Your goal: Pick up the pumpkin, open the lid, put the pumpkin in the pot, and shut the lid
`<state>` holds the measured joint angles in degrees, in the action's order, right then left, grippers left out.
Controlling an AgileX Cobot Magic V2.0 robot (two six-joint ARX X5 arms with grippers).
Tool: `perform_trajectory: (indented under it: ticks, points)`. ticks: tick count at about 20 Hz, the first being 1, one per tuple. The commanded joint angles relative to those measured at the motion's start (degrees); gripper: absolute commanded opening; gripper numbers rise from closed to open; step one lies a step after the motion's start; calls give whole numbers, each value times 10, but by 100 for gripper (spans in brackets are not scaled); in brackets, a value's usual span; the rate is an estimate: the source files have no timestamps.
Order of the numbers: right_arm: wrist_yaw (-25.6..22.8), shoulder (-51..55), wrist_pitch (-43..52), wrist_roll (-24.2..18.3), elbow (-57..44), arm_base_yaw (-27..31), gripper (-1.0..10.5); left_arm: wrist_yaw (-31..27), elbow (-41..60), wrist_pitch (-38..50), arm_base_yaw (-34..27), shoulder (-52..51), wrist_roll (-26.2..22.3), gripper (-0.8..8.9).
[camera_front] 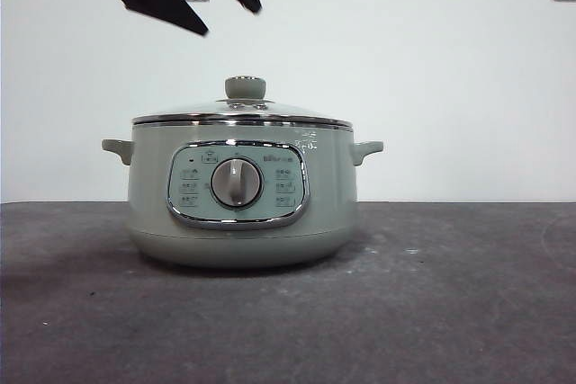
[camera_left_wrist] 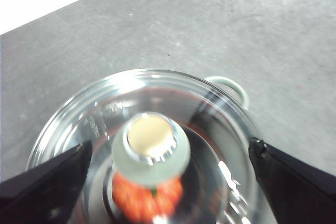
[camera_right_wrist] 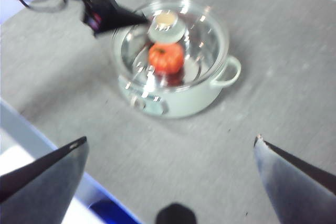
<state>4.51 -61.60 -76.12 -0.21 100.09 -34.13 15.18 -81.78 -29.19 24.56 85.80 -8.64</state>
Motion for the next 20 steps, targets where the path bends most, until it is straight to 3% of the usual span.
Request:
perform_trajectory:
  ticks: [1,3,6,7,9,11,20]
  points:
    - [5,-5,-17,6,-2,-1,563,4,-1,-38,2,-37,-4,503]
    - [28,-12,-25,8,-2,-1,559,33,-1,-84,2,-76,-4,503]
    - [65,-19,-25,7,-2,-1,408,87,-1,-160,2,-136,1,463]
    - [76,-24,-25,6,-2,-1,348,93,-1,-184,2,-153,1,340]
    - [76,-35,-25,5,-2,-1,177,93,-1,-231,2,-183,1,-13]
    - [76,-43,-25,2,-2,-1,-19,92,-1,-264,2,-205,1,-6]
    - [74,-56,-24,9,-2,-1,1,90,-1,-282,2,-218,0,-4]
